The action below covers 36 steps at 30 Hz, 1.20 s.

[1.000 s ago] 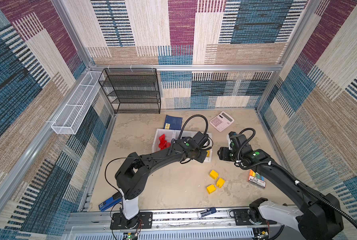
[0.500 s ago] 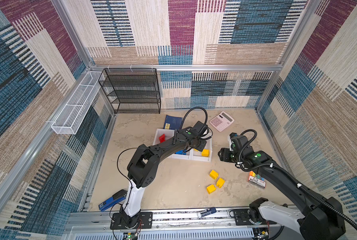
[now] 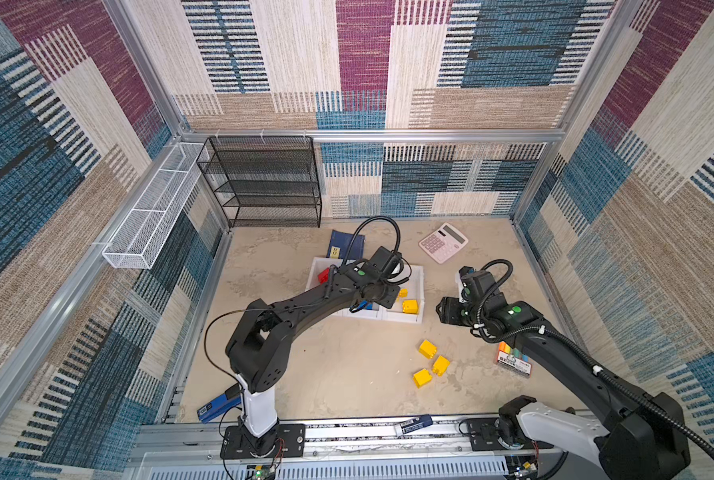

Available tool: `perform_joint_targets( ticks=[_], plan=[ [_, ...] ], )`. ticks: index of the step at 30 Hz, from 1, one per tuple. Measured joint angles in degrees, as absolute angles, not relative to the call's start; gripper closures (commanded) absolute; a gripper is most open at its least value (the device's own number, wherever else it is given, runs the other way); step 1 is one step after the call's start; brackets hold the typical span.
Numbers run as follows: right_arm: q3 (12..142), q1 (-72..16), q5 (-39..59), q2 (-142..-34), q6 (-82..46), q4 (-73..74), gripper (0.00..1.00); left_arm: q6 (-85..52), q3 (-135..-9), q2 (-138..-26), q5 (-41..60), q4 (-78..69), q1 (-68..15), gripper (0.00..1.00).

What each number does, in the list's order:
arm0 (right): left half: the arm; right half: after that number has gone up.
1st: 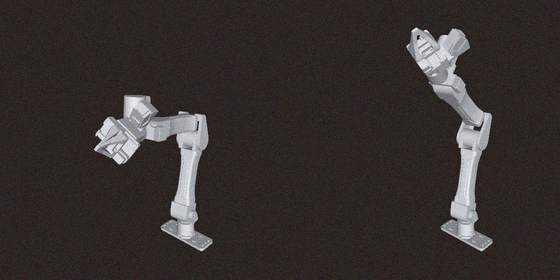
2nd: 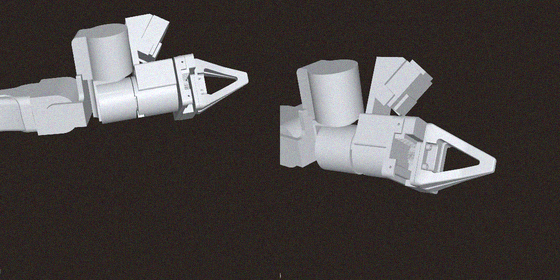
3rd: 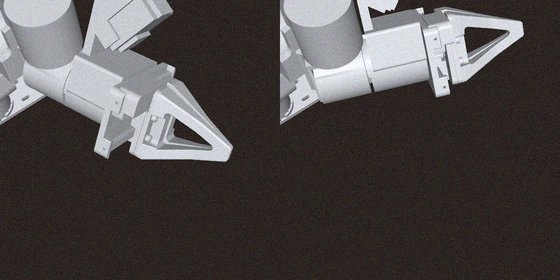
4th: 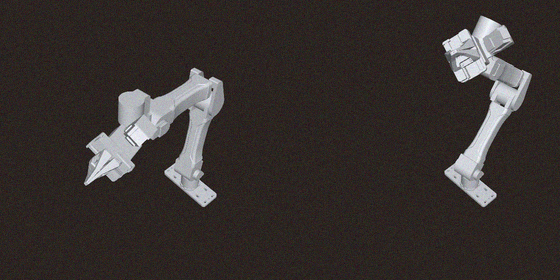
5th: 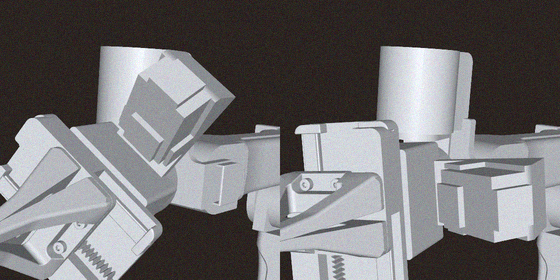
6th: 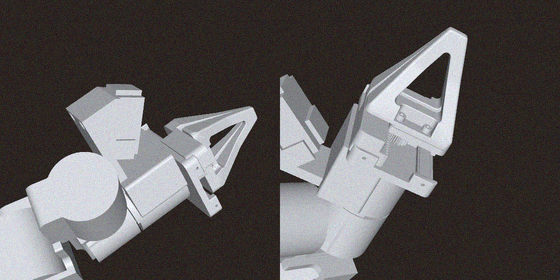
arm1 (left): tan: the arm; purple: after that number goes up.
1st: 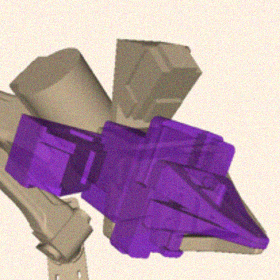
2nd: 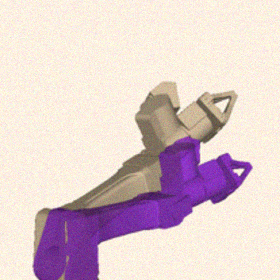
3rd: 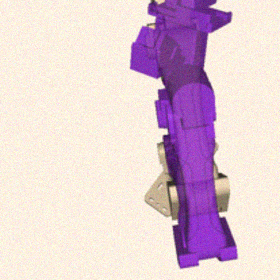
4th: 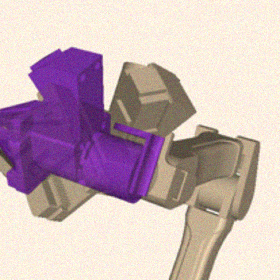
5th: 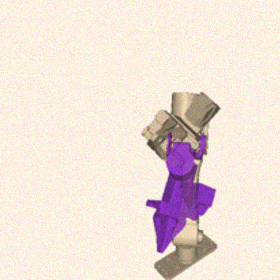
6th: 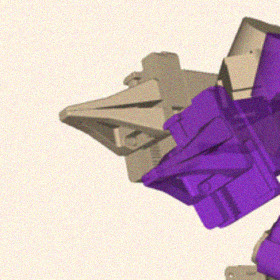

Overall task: Sort the legos into containers by color
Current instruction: 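Carry the small yellow brick into the farthest compartment and open the left gripper, then grasp a yellow brick near the robot with the right gripper while the left withdraws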

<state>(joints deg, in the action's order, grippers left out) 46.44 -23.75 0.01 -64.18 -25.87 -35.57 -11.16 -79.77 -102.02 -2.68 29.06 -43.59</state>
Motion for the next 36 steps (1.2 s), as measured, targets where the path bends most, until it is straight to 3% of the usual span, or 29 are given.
perform_joint_targets(
  ticks=[9,17,36],
  plan=[
    [44.2,-23.8,1.6,-67.0,-25.4,-35.9,0.39,-19.2,-56.6,-81.4,-4.7,25.8,-41.7,0.49],
    [40.6,-26.8,4.4,-67.5,-25.8,-35.9,0.39,-26.4,-43.2,-69.4,-6.2,24.3,-41.3,0.48],
    [40.4,-36.1,5.5,-72.8,-26.1,-35.7,0.39,-31.0,-38.3,-64.6,-5.6,21.4,-41.3,0.48]
  ],
)
